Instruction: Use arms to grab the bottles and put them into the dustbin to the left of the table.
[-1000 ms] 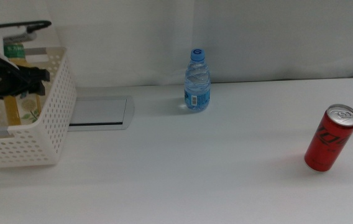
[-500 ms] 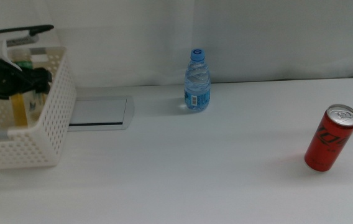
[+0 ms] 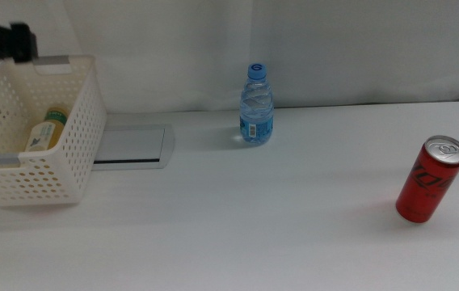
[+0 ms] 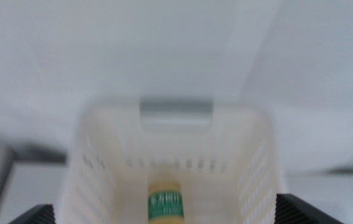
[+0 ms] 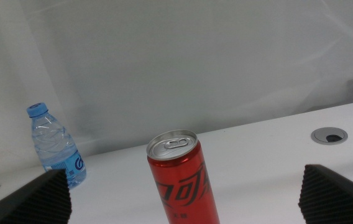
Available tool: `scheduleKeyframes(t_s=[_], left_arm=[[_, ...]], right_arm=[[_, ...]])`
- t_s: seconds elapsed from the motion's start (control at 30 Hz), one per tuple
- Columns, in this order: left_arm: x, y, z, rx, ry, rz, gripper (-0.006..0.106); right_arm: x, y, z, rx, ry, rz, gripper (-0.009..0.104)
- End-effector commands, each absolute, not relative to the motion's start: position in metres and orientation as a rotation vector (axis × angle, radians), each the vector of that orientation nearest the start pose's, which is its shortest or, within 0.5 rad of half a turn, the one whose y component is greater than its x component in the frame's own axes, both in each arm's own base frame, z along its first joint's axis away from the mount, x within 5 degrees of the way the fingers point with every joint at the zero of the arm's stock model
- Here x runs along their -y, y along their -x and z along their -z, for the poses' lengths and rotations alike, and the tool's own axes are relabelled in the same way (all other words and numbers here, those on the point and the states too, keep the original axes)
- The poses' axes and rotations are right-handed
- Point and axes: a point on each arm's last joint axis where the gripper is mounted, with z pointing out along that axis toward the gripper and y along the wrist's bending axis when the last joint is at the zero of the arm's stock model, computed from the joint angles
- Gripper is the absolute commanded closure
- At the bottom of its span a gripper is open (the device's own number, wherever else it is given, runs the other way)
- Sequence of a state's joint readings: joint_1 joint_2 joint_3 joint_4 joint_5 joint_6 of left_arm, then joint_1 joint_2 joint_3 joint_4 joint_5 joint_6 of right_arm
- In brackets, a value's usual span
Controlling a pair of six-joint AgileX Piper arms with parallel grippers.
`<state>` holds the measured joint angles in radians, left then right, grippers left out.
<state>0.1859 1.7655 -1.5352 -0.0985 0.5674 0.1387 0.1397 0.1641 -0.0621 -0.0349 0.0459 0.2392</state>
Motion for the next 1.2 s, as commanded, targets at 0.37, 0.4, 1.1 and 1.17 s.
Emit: scheduleKeyframes(t_s=[0.37, 0.4, 1.1, 1.17], left_arm=[[-0.017, -0.296, -0.462, -1.903, -0.017, -0.008, 0.008], [-0.010, -0.289, -0.465, -1.880, -0.038, 0.005, 0.008], [0.073, -0.169, -0.296, -1.699, -0.365, 0.273, 0.008], [0.076, -0.164, -0.276, -1.697, -0.384, 0.288, 0.008]], right_arm=[[-0.010, -0.069, -0.218, -1.642, -0.043, -0.254, -0.005], [-0.010, -0.069, -0.218, -1.642, -0.041, -0.252, -0.005], [-0.010, -0.069, -0.218, -1.640, -0.041, -0.252, -0.005], [-0.010, -0.069, -0.218, -1.640, -0.041, -0.252, -0.005]])
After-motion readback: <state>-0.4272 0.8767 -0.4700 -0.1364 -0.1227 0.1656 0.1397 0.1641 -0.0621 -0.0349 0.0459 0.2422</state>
